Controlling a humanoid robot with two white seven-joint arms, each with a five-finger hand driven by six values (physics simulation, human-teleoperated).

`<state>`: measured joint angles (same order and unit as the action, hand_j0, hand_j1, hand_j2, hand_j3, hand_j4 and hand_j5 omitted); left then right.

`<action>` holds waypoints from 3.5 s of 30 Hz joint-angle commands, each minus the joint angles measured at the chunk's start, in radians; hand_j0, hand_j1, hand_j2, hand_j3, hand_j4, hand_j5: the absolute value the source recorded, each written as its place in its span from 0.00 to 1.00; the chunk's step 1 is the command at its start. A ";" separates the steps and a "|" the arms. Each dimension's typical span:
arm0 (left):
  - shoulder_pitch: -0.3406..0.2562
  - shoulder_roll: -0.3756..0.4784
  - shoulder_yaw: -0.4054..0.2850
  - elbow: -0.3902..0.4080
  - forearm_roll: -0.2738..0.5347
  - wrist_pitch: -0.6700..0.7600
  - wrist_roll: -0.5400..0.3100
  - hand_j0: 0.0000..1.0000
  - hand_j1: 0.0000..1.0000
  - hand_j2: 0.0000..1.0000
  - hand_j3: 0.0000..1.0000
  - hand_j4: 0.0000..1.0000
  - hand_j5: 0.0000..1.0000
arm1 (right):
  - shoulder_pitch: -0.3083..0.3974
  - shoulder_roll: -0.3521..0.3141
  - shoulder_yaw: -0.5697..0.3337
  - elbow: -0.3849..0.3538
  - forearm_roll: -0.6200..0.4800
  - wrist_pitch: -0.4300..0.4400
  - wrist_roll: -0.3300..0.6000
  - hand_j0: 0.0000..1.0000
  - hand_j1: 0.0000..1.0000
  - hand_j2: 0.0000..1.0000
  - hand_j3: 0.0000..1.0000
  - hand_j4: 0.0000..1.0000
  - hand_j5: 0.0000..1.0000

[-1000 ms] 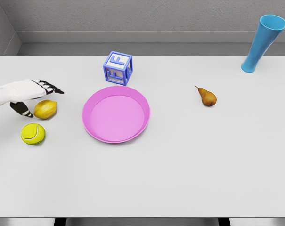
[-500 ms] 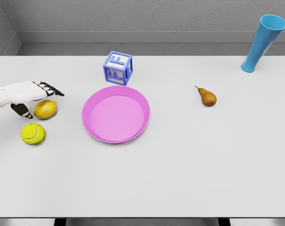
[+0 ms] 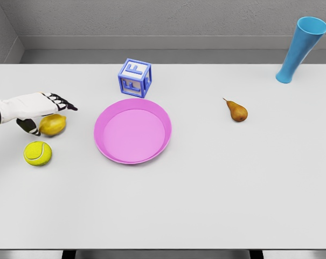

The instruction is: Put the lemon on the plate with left arm

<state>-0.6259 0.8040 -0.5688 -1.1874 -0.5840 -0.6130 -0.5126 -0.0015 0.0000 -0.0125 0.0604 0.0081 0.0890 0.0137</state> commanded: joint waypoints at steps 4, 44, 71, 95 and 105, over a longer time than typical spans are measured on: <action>0.002 0.003 -0.005 0.000 -0.005 0.002 0.000 1.00 1.00 1.00 1.00 1.00 1.00 | -0.002 0.000 0.000 -0.001 0.000 0.000 0.000 1.00 1.00 1.00 1.00 1.00 1.00; 0.009 0.014 0.003 -0.063 0.007 0.002 0.003 0.59 0.59 0.59 0.59 0.59 0.59 | -0.002 0.000 0.000 0.001 0.001 0.000 0.000 1.00 1.00 1.00 1.00 1.00 1.00; 0.009 0.015 0.007 -0.193 0.098 0.002 0.003 0.59 0.59 0.59 0.59 0.59 0.59 | -0.002 0.000 0.000 0.001 0.001 0.000 0.000 1.00 1.00 1.00 1.00 1.00 1.00; 0.005 0.004 0.009 -0.334 0.121 0.002 -0.003 0.58 0.58 0.58 0.58 0.58 0.58 | 0.000 0.000 0.000 -0.001 0.000 0.000 0.000 1.00 1.00 1.00 1.00 1.00 1.00; 0.005 -0.060 0.000 -0.379 0.116 0.002 -0.006 0.57 0.57 0.57 0.57 0.57 0.57 | 0.000 0.000 0.000 -0.001 0.001 0.000 0.000 1.00 1.00 1.00 1.00 1.00 1.00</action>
<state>-0.6228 0.7621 -0.5690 -1.5610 -0.4726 -0.6136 -0.5184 -0.0015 0.0000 -0.0125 0.0606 0.0082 0.0890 0.0137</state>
